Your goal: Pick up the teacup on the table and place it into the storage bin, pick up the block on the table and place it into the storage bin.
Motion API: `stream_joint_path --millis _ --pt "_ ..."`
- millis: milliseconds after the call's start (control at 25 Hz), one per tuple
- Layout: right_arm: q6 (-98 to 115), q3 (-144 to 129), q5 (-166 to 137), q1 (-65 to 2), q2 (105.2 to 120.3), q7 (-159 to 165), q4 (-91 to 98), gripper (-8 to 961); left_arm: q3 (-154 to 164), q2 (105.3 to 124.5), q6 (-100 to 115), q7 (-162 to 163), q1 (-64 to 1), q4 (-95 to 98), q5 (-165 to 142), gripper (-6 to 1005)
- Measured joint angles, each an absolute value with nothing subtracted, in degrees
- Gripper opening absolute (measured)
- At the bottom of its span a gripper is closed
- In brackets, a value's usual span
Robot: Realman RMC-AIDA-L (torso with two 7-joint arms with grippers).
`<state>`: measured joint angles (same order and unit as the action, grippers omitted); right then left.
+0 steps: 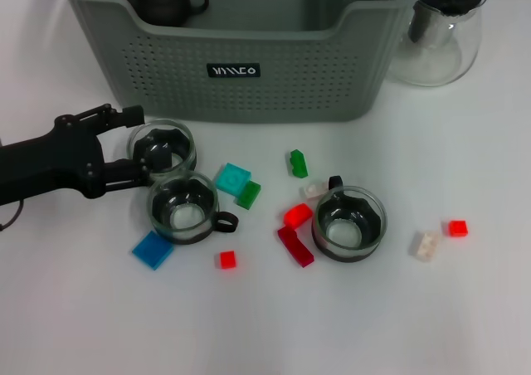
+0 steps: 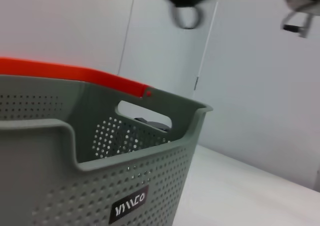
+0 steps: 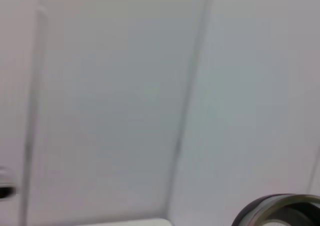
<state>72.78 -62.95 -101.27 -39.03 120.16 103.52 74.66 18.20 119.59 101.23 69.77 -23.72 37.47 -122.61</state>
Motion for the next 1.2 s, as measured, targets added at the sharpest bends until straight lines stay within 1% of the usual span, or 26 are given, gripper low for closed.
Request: stream_joint_path --millis 160,320,360,480,600,800,1040,1200 --pt "55.88 -69.96 -107.43 -46.72 120.23 110.12 65.13 57 18.19 119.74 100.61 69.72 -23.7 36.66 -122.61 865" --pt "43.73 -71.75 -115.69 -57.87 120.02 120.01 50.7 57 18.18 119.91 100.38 69.93 -23.42 36.49 -122.61 865" --pt "40.78 -71.59 -118.68 -61.51 119.9 123.12 46.2 57 18.2 119.95 100.34 70.01 -23.39 36.4 -122.61 865" --pt "35.03 -71.01 -127.27 -69.22 119.3 130.63 34.88 57 18.19 120.0 100.27 70.09 -23.37 35.81 -122.61 865" --pt "30.69 -70.95 -134.99 -73.87 119.03 135.19 26.37 57 18.18 120.07 100.02 70.04 -23.34 35.33 -122.61 865" --pt "30.59 -71.33 -135.83 -72.91 119.51 135.2 25.5 56 18.19 120.13 98.94 69.86 -23.3 34.84 -122.63 864" --pt "34.85 -71.81 -136.04 -70.84 119.64 134.92 25.58 56 18.19 120.15 98.6 69.81 -23.56 34.63 -122.9 864" --pt "37.77 -71.95 -138.02 -69.91 119.3 136.3 25.4 56 18.19 120.15 98.52 69.79 -23.49 34.62 -123.01 864"
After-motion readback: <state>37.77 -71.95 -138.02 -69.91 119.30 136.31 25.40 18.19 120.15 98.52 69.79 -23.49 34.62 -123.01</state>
